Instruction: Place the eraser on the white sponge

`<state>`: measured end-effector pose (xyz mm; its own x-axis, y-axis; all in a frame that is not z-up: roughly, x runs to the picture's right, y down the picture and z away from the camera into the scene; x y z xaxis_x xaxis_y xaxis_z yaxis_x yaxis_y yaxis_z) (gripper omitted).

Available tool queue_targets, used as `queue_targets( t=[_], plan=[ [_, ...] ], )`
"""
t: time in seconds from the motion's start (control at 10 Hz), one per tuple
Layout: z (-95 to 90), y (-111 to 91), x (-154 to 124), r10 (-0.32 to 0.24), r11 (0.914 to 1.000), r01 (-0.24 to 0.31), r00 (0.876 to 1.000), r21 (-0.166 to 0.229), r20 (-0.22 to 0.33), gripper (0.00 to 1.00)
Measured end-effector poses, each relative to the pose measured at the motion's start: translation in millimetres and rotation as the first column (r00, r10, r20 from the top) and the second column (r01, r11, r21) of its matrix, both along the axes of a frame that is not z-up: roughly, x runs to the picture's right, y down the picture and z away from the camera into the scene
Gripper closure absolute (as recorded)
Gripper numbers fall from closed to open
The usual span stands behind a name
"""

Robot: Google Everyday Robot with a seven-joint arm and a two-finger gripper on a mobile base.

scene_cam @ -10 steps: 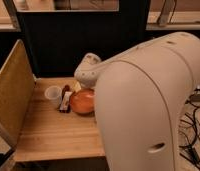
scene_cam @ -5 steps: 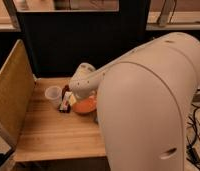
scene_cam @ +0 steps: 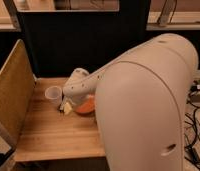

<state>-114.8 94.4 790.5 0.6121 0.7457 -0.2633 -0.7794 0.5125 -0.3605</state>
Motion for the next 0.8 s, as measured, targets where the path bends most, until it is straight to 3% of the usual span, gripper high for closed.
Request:
queue_targets(
  t=[0.3,0.8],
  plan=[
    [-0.2,1,-1,0.002,1.0000,-0.002,1.000,-0.003,0.006,0.20],
    [-24.0,35,-50,-0.083,0.9950,0.089,0.988,-0.045,0.131,0.20]
  ],
)
